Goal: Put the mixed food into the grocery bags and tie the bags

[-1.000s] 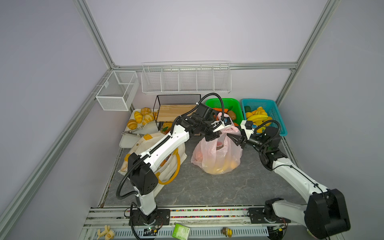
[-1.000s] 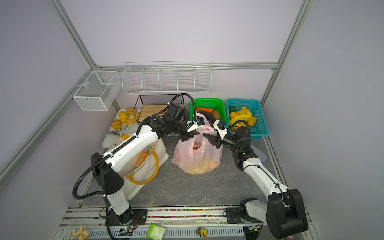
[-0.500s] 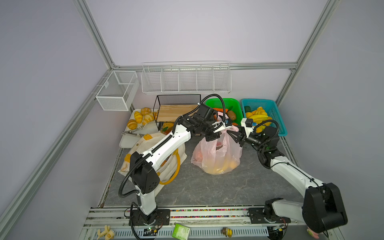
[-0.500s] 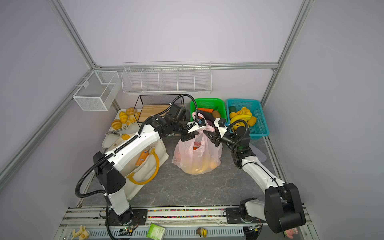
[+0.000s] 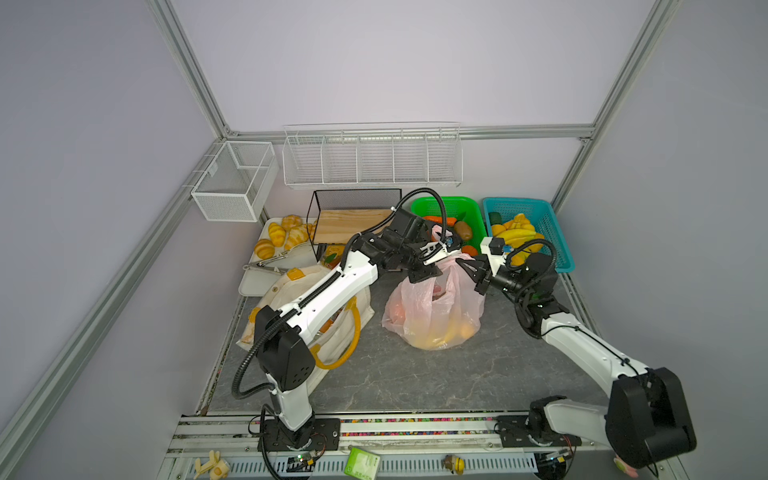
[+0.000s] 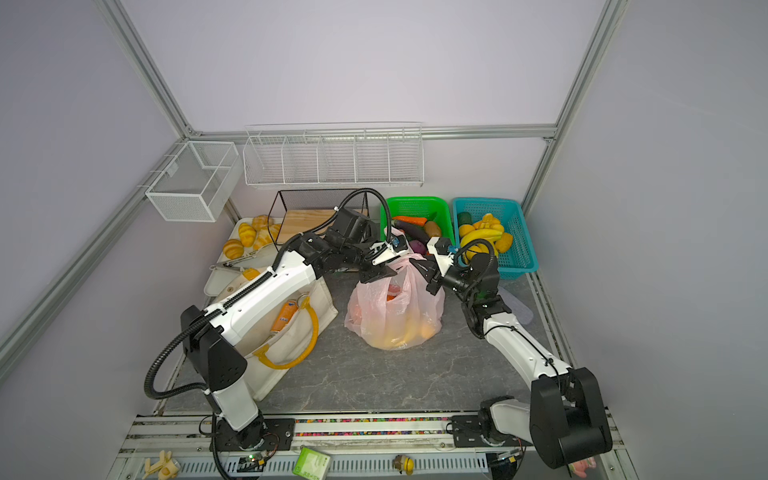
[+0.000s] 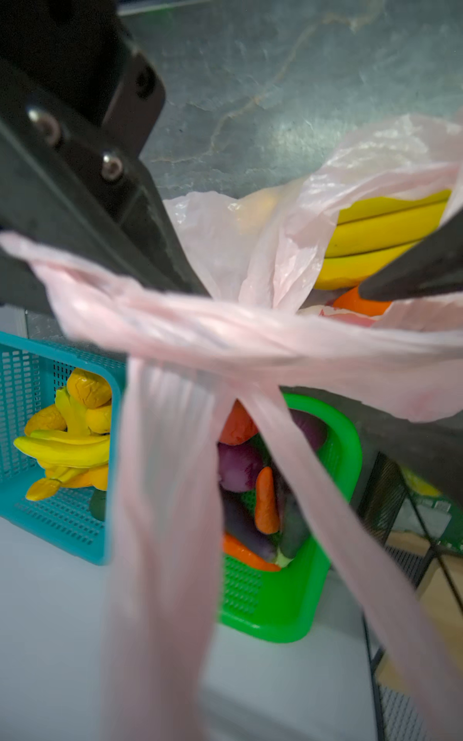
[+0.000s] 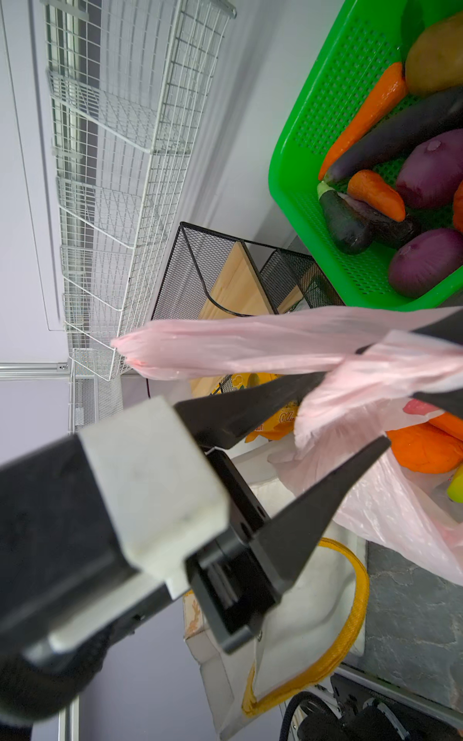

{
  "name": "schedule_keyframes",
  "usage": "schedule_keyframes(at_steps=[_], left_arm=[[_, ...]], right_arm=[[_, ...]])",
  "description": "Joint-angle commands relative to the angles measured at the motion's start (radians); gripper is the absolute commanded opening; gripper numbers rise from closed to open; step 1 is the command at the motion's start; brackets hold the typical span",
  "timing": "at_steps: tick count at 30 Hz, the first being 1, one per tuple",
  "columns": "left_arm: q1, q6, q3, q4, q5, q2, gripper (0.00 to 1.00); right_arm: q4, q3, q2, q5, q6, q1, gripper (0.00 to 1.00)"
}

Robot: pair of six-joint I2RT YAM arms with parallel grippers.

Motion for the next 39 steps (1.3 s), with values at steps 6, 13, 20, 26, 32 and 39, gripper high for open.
schedule_keyframes(at_steps=[6, 13, 20, 26, 32, 39], left_arm=[[0.126, -0.158, -0.048, 0.152, 0.381, -0.098, 0.76], [0.12, -0.203, 0.113, 0.1, 0.462, -0.002, 0.69], [0.096, -0.201, 0.202, 0.066, 0.417, 0.047, 0.34], [0.066, -0.233, 0.141, 0.065, 0.355, -0.005, 0.0], [-0.01, -0.432, -0.207, 0.411, 0.162, -0.184, 0.0], [-0.045, -0.565, -0.429, 0.579, 0.051, -0.238, 0.0]], right_arm=[[-0.132, -0.026, -0.093, -0.051, -0.086, 0.003, 0.07], [-0.167, -0.023, -0.108, -0.044, -0.104, 0.004, 0.07], [-0.163, -0.022, -0.101, -0.022, -0.086, 0.006, 0.07], [-0.218, 0.008, -0.103, 0.199, 0.008, 0.024, 0.07], [-0.263, 0.04, -0.099, 0.447, 0.192, 0.079, 0.07], [-0.307, 0.09, -0.075, 0.508, 0.334, 0.091, 0.07]])
